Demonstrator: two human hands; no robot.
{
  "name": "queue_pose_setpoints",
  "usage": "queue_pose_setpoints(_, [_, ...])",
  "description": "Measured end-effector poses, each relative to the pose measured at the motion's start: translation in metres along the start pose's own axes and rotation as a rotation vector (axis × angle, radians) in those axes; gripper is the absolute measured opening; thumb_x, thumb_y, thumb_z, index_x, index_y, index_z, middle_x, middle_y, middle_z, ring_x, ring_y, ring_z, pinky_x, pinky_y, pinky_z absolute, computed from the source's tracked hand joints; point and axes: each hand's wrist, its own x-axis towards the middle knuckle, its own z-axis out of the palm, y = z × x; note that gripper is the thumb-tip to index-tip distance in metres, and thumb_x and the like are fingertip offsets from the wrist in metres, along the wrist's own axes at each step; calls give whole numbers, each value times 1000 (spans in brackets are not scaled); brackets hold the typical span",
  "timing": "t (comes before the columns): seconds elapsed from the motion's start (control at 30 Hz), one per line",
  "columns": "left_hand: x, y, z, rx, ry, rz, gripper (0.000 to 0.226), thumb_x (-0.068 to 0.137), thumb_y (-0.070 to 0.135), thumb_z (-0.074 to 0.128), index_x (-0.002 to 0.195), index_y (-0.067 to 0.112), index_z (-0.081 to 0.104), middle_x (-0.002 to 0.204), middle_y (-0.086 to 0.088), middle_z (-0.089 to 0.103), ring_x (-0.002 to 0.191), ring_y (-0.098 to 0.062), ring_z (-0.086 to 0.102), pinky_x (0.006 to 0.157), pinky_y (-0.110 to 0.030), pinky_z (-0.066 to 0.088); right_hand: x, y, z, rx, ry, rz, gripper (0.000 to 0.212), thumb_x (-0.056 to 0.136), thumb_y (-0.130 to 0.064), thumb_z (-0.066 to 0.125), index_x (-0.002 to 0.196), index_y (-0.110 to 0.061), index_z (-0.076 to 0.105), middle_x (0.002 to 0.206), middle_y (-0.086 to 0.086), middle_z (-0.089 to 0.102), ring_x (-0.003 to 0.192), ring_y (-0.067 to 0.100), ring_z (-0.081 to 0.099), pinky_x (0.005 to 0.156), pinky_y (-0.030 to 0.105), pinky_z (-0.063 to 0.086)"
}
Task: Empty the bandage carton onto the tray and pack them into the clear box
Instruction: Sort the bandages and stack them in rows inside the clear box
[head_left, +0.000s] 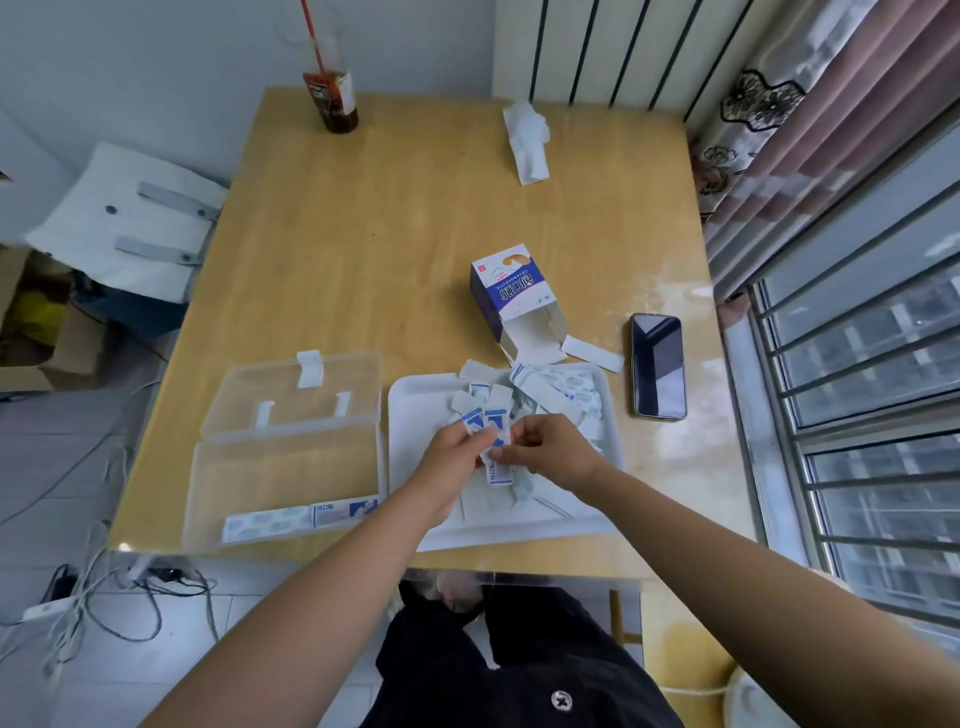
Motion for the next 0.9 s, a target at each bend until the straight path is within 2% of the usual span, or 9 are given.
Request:
queue_pose_setpoints(0.07, [1,1,5,-78,79,25,25,100,8,41,103,13,66,103,-8,72,97,-23,66,89,-38,52,-3,-2,0,-4,13,-34,14,79,-15,78,72,-13,65,67,-1,66,56,4,55,54,18,43])
queue_pose_setpoints(0.17, [4,6,7,-139,178,8,27,101,7,34,104,11,60,84,-8,70,79,-24,67,70,-32,56,0,4,-16,-190,319,-123,6,85,-17,69,90,-19,67,81,-1,66,64,7,55,63,21,43])
queue_pose_setpoints(0.23, [6,10,7,-221,196,-49,21,100,7,36,106,6,56,72,-11,61,64,-24,61,59,-32,56,4,10,-29,-362,509,-113,26,87,-19,65,112,-21,60,95,0,60,70,11,54,64,24,44])
queue_pose_setpoints(0.27, [6,11,7,-257,187,-72,16,99,7,39,105,5,54,68,-10,55,58,-23,58,57,-32,54,6,11,-33,-446,537,-83,34,87,-21,64,120,-20,56,104,1,56,77,15,56,68,28,46])
queue_pose_setpoints(0.4, [8,7,5,-176,193,-126,17,98,4,40,99,7,57,65,-5,42,46,-16,45,55,-30,51,11,17,-32,-634,447,-9,38,83,-32,69,117,-20,57,124,1,46,97,19,58,77,33,50])
queue_pose_setpoints(0.53, [10,3,3,-145,209,-179,23,98,5,37,97,8,60,63,-5,42,48,-17,43,57,-31,51,16,12,-30,-702,470,-54,49,79,-41,72,119,-20,53,121,-1,44,98,17,54,69,29,43])
queue_pose_setpoints(0.63, [11,3,3,-140,226,-201,23,98,4,37,96,8,60,63,-5,43,49,-18,43,56,-30,50,21,9,-31,-768,425,-54,41,79,-40,72,111,-18,56,115,0,48,95,18,52,67,27,39])
queue_pose_setpoints(0.8, [14,7,7,-134,234,-217,20,97,4,40,97,6,59,63,-6,42,47,-17,42,50,-28,46,26,7,-36,-640,385,-48,37,75,-38,76,97,-16,56,99,1,58,87,18,54,68,29,42])
queue_pose_setpoints(0.9, [17,11,10,-171,229,-222,10,95,7,51,87,7,56,60,-6,41,45,-18,40,46,-26,45,21,5,-40,-531,342,-49,39,76,-35,77,101,-15,54,96,-2,60,88,16,55,74,29,45])
